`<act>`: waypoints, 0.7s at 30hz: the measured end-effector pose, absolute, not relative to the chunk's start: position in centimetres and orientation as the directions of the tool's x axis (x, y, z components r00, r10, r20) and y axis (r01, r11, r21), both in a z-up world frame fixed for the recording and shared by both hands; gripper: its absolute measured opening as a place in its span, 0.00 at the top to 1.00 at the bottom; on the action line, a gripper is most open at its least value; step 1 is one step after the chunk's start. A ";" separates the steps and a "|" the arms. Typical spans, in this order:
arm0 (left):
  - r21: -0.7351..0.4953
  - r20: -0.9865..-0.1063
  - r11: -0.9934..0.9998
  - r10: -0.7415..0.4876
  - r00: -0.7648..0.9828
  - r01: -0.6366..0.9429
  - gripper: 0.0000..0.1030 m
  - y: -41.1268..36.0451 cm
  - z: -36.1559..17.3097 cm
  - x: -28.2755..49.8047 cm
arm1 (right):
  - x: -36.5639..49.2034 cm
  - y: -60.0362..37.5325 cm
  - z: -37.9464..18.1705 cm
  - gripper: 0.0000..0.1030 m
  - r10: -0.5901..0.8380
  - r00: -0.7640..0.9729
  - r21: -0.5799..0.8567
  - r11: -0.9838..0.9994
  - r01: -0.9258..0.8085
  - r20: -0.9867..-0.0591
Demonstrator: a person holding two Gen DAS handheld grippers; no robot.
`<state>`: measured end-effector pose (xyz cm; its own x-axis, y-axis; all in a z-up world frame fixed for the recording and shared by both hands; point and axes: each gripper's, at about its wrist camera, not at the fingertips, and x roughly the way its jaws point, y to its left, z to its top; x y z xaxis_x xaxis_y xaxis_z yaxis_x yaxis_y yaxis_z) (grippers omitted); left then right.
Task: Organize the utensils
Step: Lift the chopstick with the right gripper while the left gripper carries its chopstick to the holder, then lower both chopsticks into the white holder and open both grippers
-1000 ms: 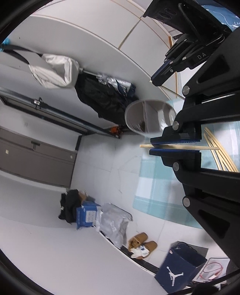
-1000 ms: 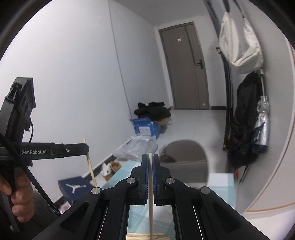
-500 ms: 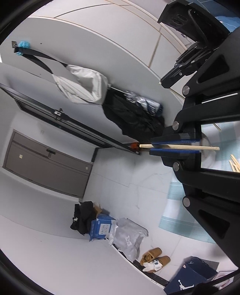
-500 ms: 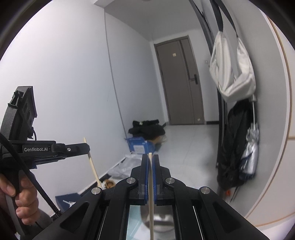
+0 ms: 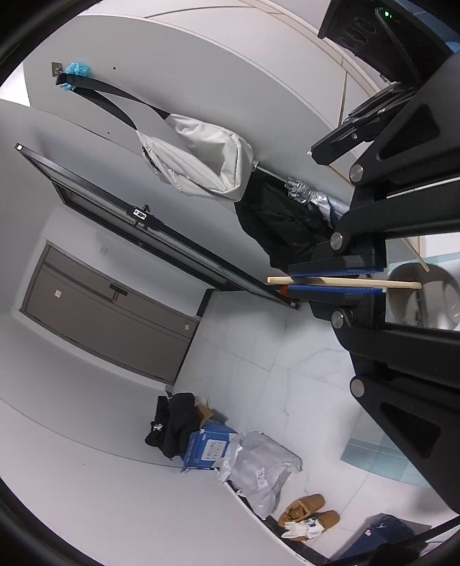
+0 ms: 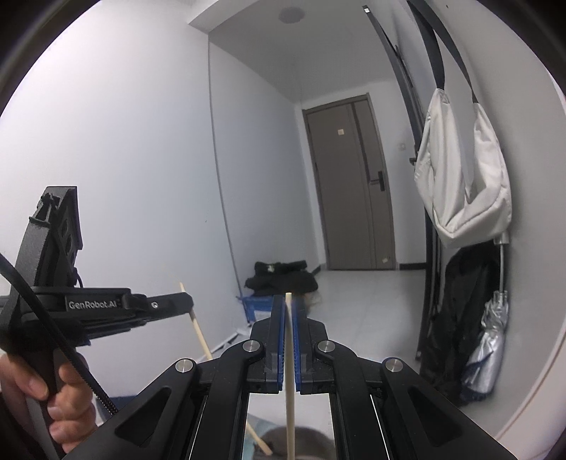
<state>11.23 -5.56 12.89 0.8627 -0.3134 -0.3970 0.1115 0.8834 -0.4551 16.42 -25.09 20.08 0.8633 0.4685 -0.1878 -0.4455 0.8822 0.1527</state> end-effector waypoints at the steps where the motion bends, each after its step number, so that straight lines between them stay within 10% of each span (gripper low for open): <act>1: -0.451 -0.398 0.885 -0.315 0.862 0.115 0.99 -5.7 12.6 11.5 | 16.7 -25.1 19.9 0.97 0.471 0.863 0.155 0.881 -0.447 -0.182; 21: -0.342 -0.438 0.915 -0.359 0.824 0.216 0.99 -7.5 8.8 14.1 | 20.6 -25.4 13.2 0.97 0.519 0.831 0.134 0.855 -0.502 -0.201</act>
